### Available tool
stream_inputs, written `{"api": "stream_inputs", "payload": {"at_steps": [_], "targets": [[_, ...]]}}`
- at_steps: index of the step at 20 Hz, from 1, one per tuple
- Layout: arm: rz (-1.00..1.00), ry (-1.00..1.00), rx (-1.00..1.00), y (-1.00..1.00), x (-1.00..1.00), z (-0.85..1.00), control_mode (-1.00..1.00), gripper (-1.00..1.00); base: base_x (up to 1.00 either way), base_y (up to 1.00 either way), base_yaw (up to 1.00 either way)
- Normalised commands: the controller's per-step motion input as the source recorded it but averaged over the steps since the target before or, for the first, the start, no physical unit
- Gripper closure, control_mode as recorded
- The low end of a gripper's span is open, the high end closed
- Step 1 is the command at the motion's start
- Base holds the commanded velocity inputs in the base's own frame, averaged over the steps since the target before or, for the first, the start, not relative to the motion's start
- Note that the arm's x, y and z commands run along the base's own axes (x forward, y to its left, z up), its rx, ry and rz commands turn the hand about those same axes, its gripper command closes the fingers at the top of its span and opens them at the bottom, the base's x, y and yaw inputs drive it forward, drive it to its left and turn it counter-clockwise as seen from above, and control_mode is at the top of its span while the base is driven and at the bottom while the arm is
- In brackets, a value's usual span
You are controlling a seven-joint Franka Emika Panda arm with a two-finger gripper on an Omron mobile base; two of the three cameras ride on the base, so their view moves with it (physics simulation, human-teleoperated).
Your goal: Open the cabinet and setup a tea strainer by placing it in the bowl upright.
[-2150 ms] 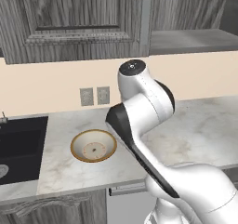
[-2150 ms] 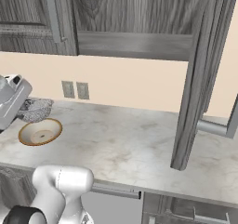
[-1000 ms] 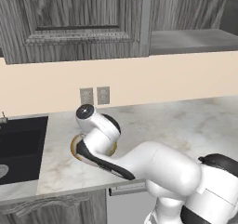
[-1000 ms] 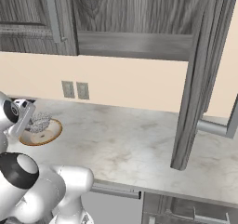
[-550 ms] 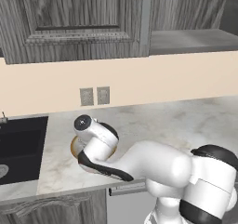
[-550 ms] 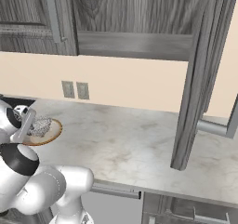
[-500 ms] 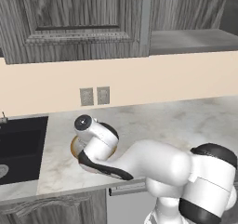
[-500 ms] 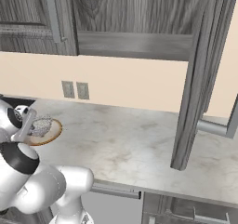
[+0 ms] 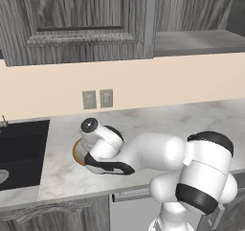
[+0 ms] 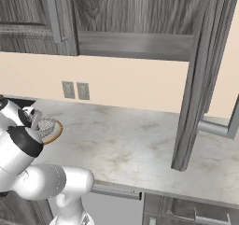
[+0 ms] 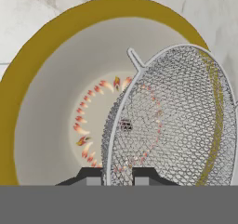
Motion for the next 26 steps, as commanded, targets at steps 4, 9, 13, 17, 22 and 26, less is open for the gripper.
{"api": "stream_inputs", "payload": {"at_steps": [4,9,13,17,22,26], "targets": [[0.04,0.05,0.02,0.00,0.20,-0.31,-1.00,1.00,0.00,0.00,0.00],[0.04,0.03,0.02,0.01,0.09,-0.33,-1.00,1.00,0.00,0.00,0.00],[0.02,0.00,0.01,0.08,0.00,-0.19,-1.00,1.00,0.00,0.00,0.00],[0.00,0.06,0.00,0.22,-0.01,-0.08,-1.00,1.00,0.00,0.00,0.00],[0.00,0.07,0.00,0.26,-0.20,0.00,-1.00,1.00,0.00,0.00,0.00],[0.00,0.08,0.00,0.18,-0.29,0.00,-1.00,1.00,0.00,0.00,0.00]]}}
